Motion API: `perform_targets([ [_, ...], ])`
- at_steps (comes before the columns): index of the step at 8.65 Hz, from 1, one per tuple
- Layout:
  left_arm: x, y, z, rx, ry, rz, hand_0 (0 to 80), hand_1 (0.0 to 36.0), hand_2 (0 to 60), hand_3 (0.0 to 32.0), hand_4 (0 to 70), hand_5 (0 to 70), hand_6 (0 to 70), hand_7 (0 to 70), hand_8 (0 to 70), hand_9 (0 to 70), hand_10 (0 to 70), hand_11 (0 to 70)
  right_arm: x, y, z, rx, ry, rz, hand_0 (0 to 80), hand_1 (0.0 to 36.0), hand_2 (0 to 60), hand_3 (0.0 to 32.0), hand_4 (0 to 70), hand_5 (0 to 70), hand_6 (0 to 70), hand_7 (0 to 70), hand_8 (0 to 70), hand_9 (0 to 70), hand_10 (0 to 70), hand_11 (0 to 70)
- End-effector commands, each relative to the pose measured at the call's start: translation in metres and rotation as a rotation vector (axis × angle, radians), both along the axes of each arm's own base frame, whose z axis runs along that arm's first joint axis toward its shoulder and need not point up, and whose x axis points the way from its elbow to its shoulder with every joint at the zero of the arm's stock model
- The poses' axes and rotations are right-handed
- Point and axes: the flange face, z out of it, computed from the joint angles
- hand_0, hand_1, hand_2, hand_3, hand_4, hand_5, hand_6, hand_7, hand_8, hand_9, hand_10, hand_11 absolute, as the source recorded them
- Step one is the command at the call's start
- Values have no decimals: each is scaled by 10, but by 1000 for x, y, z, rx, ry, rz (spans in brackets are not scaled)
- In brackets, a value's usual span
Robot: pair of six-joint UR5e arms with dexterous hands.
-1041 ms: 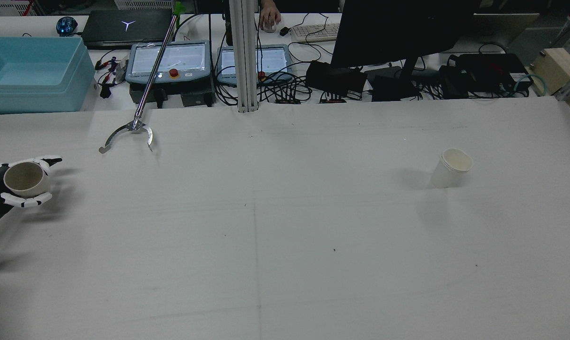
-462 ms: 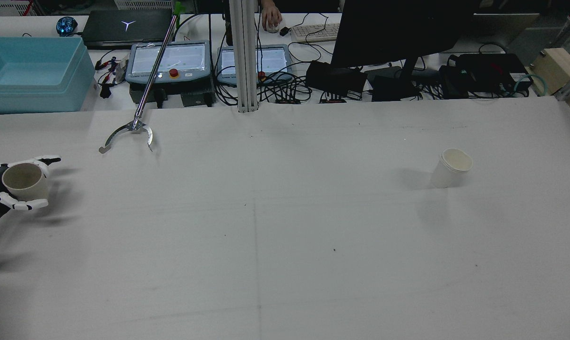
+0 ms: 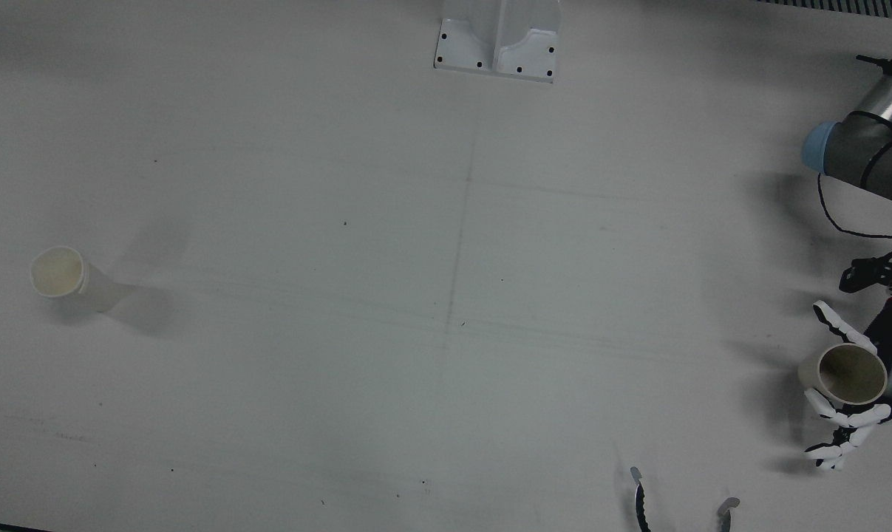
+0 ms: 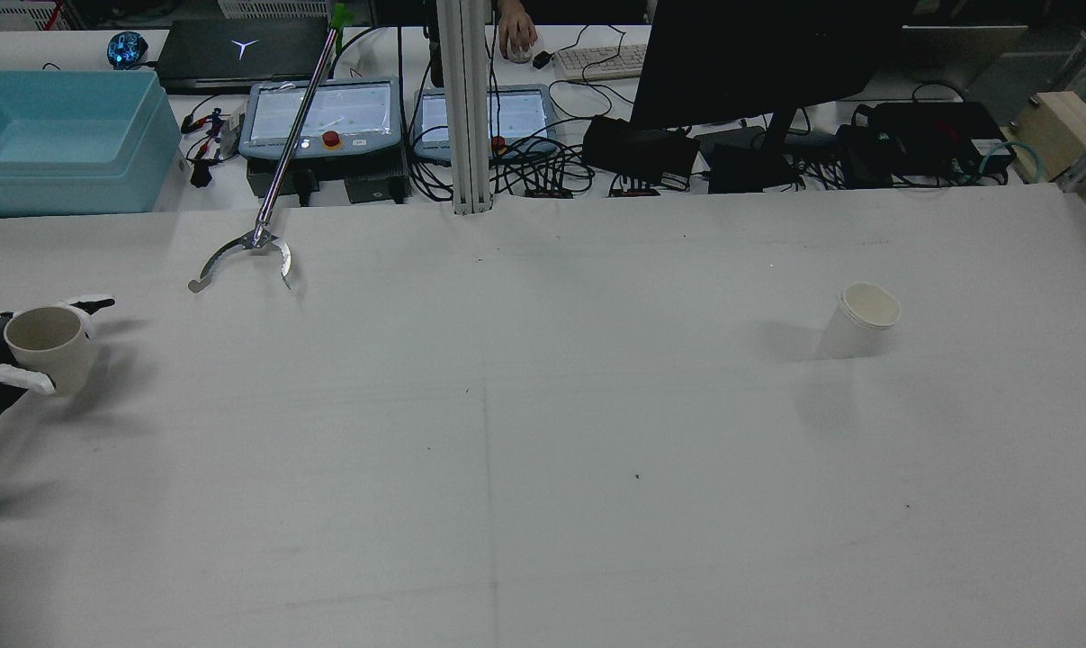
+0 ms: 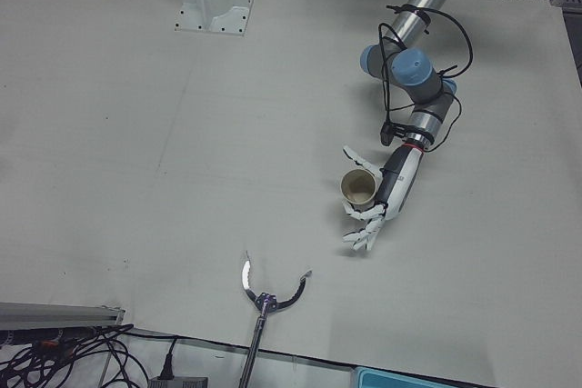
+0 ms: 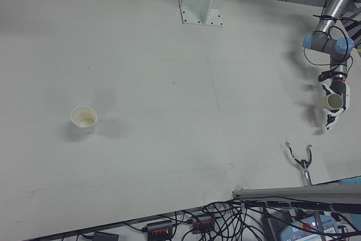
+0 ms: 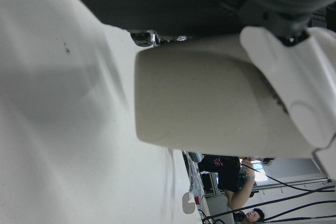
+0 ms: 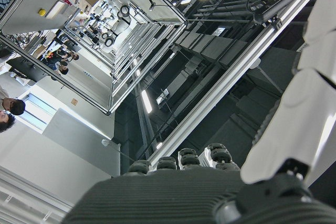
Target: Pour water
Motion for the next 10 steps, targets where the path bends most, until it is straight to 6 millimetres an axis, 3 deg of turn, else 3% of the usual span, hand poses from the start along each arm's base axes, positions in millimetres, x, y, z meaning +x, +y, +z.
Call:
perform_targets([
  [1, -7, 5, -3, -8, -6, -15, 469, 0, 0, 0, 507, 700, 121, 231, 67, 121, 21, 28, 0, 2, 1, -2, -2, 1, 456, 116, 113, 0, 69, 0, 36, 53, 7, 33, 0, 13],
  [2, -8, 6, -2, -12, -7, -16, 475, 49, 30, 0, 482, 700, 114, 224, 63, 120, 30, 45, 0, 2, 2, -6, -1, 2, 455, 115, 112, 0, 69, 0, 36, 52, 7, 33, 0, 13],
  [3, -10, 6, 1, -9, -2, -21, 461, 39, 76, 0, 480, 700, 106, 218, 58, 119, 29, 42, 0, 2, 2, -5, -2, 1, 454, 116, 114, 0, 68, 0, 36, 53, 7, 34, 1, 14],
  [5, -19, 9, 10, -18, 19, -60, 456, 1, 0, 0, 474, 700, 98, 209, 52, 113, 29, 41, 0, 2, 2, -6, -1, 2, 456, 116, 115, 0, 70, 0, 36, 50, 7, 34, 0, 13],
  [7, -34, 15, 21, -33, 49, -146, 456, 1, 0, 0, 474, 700, 93, 202, 47, 106, 28, 40, 0, 2, 2, -6, -1, 2, 455, 115, 116, 0, 68, 0, 36, 52, 8, 36, 2, 16],
  [10, -35, 16, 25, -37, 94, -154, 457, 10, 0, 0, 479, 700, 89, 199, 43, 100, 28, 39, -3, -4, 6, -15, -2, -9, 454, 115, 116, 0, 69, 0, 37, 54, 8, 35, 2, 16],
])
